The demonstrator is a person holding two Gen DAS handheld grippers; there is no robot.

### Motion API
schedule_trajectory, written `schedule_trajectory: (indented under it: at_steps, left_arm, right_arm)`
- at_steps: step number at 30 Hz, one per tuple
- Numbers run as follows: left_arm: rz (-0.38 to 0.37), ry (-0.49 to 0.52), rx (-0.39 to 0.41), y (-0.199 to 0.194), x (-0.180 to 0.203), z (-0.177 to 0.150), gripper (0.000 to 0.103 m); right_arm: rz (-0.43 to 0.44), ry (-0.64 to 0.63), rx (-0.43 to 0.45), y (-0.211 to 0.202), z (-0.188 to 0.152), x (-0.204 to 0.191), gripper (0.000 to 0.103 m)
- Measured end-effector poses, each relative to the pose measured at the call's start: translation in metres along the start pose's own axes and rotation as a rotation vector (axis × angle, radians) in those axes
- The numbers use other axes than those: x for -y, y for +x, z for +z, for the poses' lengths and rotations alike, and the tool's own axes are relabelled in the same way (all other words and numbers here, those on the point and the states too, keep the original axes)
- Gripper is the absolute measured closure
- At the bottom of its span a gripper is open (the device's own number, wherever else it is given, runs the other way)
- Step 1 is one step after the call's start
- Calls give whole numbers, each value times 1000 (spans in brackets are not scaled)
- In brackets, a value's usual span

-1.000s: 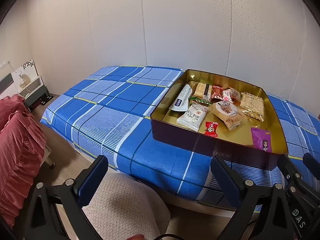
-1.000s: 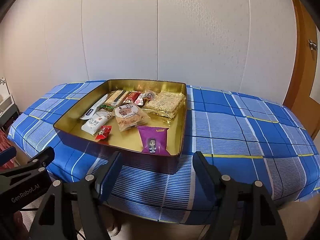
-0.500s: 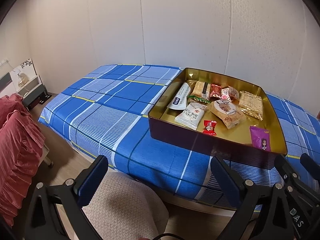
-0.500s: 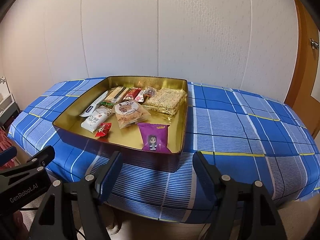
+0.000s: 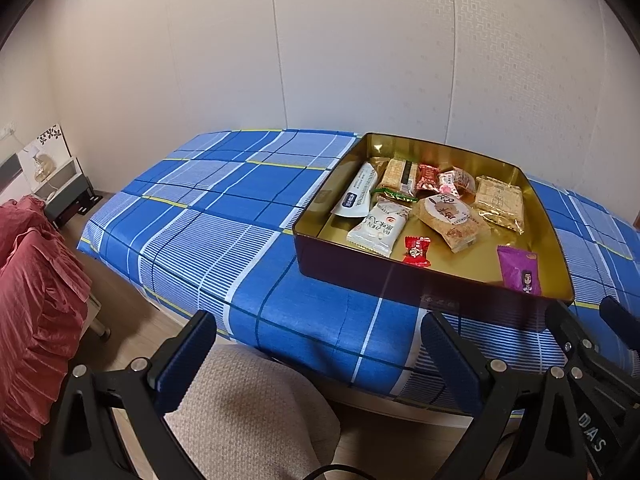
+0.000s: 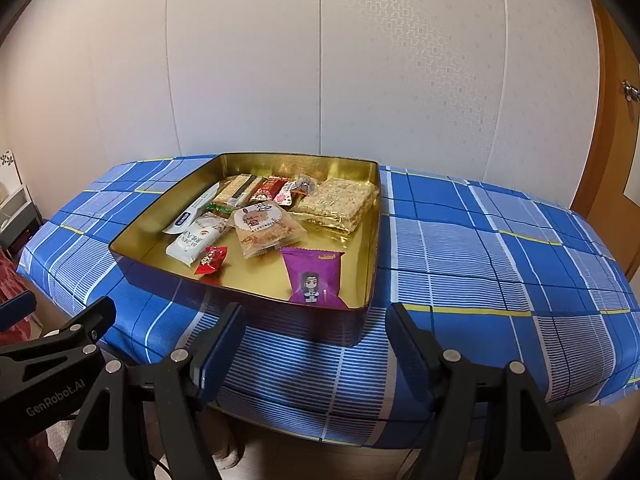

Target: Organize snacks

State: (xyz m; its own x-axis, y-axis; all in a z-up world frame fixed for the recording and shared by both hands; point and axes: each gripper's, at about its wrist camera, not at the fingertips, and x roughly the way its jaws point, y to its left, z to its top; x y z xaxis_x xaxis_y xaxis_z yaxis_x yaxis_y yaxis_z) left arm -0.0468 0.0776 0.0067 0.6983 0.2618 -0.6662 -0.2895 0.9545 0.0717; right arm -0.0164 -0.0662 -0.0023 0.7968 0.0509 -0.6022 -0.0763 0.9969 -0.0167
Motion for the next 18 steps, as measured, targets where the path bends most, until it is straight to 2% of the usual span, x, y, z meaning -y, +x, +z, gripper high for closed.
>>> schedule_trajectory:
  at_steps: [13, 18]
  left_arm:
    - [-57, -42, -32, 2, -3, 0, 0]
    - [-40, -58, -24, 1, -1, 1, 0]
  right_arm:
    - [2, -9, 2, 1, 1, 0, 30]
    - [7, -5, 0, 1, 1, 1, 30]
